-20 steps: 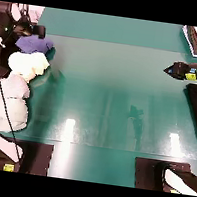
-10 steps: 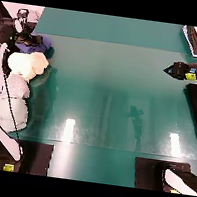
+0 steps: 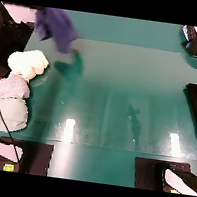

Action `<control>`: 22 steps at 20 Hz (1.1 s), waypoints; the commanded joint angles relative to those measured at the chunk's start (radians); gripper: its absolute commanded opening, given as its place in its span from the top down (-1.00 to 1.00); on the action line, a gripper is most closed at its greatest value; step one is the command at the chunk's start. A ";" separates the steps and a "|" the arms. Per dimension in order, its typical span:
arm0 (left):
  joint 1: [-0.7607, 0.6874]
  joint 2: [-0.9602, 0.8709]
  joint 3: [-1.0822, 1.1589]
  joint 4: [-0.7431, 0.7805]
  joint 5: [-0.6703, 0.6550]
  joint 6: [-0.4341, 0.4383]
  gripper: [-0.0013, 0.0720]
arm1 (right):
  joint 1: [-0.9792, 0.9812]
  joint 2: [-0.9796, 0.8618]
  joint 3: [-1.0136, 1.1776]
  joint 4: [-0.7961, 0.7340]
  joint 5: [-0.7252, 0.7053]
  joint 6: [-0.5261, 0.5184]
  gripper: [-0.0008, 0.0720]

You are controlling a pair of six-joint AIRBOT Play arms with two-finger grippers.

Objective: Fold the shirts.

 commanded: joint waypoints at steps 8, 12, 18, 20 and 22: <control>-0.346 0.214 -0.175 -0.255 -0.245 0.238 0.90 | 0.001 0.001 0.260 -0.002 0.020 0.000 0.92; -0.340 0.122 -0.334 -0.087 -0.135 0.106 -0.13 | 0.001 0.002 0.266 -0.002 0.074 0.000 0.92; -0.121 0.050 -0.354 0.026 -0.316 -0.125 -0.70 | 0.001 0.000 0.266 -0.005 0.106 -0.001 0.92; -0.048 0.083 -0.415 0.024 -0.394 -0.146 -0.70 | 0.001 -0.002 0.264 -0.006 0.106 0.000 0.92; -0.031 0.177 -0.604 0.028 -0.361 -0.148 -0.70 | 0.001 -0.002 0.264 -0.035 0.111 0.000 0.93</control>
